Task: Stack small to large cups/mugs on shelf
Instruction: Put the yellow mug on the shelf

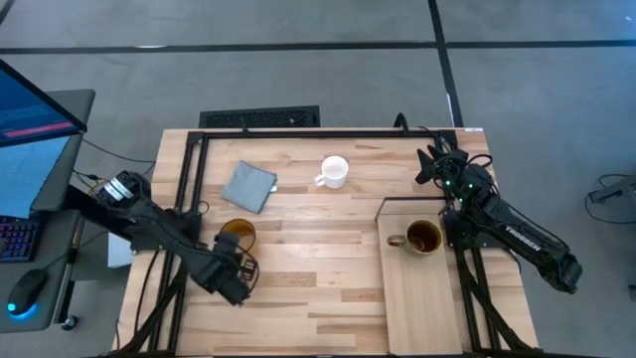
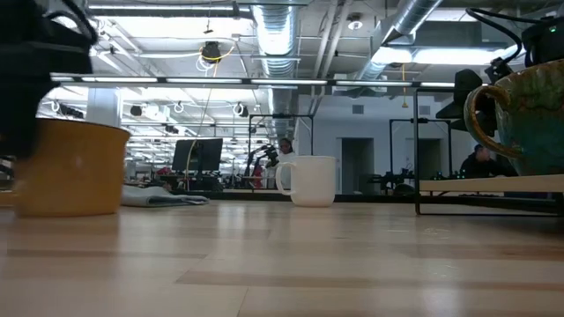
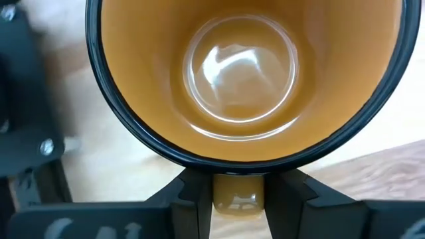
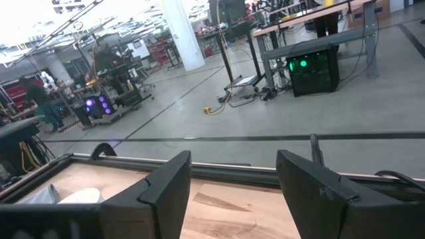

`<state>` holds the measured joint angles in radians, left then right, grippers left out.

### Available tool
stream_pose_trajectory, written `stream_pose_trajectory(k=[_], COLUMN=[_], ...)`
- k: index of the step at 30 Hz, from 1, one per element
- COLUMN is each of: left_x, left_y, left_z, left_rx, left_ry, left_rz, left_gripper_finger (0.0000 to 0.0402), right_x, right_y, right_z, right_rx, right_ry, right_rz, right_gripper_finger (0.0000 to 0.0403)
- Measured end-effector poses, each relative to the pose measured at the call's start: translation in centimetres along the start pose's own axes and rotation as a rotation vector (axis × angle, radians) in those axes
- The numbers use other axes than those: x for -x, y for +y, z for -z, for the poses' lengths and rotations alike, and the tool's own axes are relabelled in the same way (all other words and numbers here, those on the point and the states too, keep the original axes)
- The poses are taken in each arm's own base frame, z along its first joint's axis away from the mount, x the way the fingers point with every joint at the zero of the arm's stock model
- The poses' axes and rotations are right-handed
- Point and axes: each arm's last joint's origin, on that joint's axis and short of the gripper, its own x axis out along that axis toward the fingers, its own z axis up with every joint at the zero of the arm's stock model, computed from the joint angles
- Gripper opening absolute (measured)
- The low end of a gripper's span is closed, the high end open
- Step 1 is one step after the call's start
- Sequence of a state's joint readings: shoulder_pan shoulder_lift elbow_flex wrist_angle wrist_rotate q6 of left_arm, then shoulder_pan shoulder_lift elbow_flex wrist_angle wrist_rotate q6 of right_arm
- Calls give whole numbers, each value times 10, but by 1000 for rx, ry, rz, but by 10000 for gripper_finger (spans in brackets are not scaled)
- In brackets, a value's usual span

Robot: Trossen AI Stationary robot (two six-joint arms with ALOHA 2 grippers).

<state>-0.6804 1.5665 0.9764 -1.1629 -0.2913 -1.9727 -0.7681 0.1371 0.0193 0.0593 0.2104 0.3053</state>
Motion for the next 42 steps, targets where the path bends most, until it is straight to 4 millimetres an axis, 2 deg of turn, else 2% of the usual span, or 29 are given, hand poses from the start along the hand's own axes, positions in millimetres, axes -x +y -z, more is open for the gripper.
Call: stream_pose_trajectory(k=[11,18,24,28,34,42], left_x=[-9,-13,-7,2,16,55], left_y=[-37,-69,-91,-102,-112,-129], left_z=[-47,-85,-113,-121,-126,-125], left_rx=[-216,-306,-339,-382,-381,-496], left_ry=[-52,-80,-127,-145,-193,-295], left_rz=[176,431,684,870,1058,1164], left_gripper_finger=[84,84,84,84,84,84], right_x=[0,0,0,0,0,0], right_y=[0,0,-1,-1,-1,-1], right_z=[0,1,3,4,4,4], right_rx=[0,1,6,9,9,10], right_ry=[1,7,30,42,43,44], right_rz=[1,3,10,14,14,14], right_gripper_finger=[244,244,244,244,244,244])
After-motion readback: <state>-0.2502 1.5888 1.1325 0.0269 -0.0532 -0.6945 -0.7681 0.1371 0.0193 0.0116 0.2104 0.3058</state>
